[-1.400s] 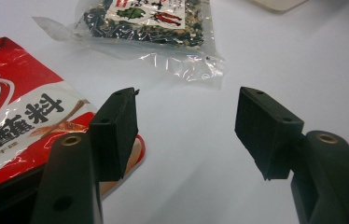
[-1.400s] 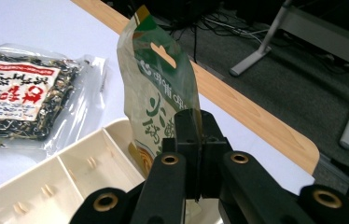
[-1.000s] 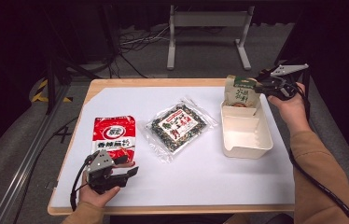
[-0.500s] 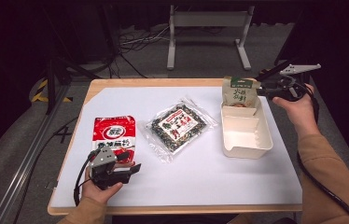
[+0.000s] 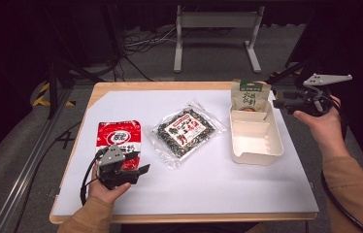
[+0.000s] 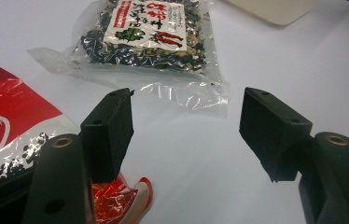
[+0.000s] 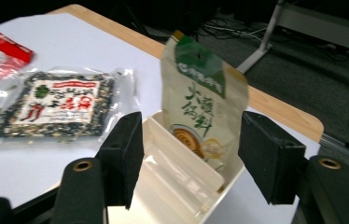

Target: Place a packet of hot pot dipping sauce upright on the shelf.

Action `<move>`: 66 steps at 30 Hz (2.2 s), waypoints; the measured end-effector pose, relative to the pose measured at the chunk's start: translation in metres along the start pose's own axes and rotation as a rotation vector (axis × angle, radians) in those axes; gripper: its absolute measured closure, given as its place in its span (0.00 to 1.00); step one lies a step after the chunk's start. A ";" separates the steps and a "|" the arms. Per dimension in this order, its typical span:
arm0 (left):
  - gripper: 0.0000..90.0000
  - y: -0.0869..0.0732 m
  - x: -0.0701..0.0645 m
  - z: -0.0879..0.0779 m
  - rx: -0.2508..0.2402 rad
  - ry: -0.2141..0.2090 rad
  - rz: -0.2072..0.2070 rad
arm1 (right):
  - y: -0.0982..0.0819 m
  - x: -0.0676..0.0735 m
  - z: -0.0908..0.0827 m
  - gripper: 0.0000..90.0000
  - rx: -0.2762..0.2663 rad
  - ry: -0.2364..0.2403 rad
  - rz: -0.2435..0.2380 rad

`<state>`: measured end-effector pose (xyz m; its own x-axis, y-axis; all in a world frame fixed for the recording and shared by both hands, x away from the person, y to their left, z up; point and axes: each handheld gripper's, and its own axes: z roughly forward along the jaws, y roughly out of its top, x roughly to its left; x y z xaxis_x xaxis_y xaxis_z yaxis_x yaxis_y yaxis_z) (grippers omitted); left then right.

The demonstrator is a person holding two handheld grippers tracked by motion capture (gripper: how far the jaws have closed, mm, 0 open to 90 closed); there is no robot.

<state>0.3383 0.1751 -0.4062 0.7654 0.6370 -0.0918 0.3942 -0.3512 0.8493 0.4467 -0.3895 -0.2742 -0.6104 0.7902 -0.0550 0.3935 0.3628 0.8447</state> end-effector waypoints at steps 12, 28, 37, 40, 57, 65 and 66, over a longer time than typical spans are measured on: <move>0.39 0.002 0.001 -0.003 -0.018 0.010 -0.002 | -0.009 0.048 -0.021 0.43 -0.054 0.084 -0.047; 0.35 0.007 0.005 -0.003 0.044 0.015 -0.013 | -0.022 0.083 -0.019 0.43 -0.051 0.173 -0.063; 0.32 0.017 0.017 -0.012 0.072 0.027 -0.049 | -0.028 0.103 -0.007 0.43 -0.049 0.218 -0.089; 0.31 0.020 0.022 -0.015 0.091 0.028 -0.062 | -0.031 0.109 -0.002 0.43 -0.048 0.224 -0.099; 0.27 0.046 0.061 -0.035 0.131 0.116 -0.072 | -0.043 0.125 0.011 0.42 -0.048 0.270 -0.109; 0.26 0.048 0.093 -0.042 0.078 0.171 -0.134 | -0.044 0.133 0.018 0.41 -0.029 0.284 -0.119; 0.26 0.048 0.095 -0.042 0.076 0.175 -0.142 | -0.045 0.134 0.019 0.41 -0.025 0.287 -0.122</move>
<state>0.4087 0.2481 -0.3521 0.6027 0.7904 -0.1102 0.5333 -0.2962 0.7924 0.3602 -0.2902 -0.3297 -0.8224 0.5689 -0.0073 0.2905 0.4310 0.8543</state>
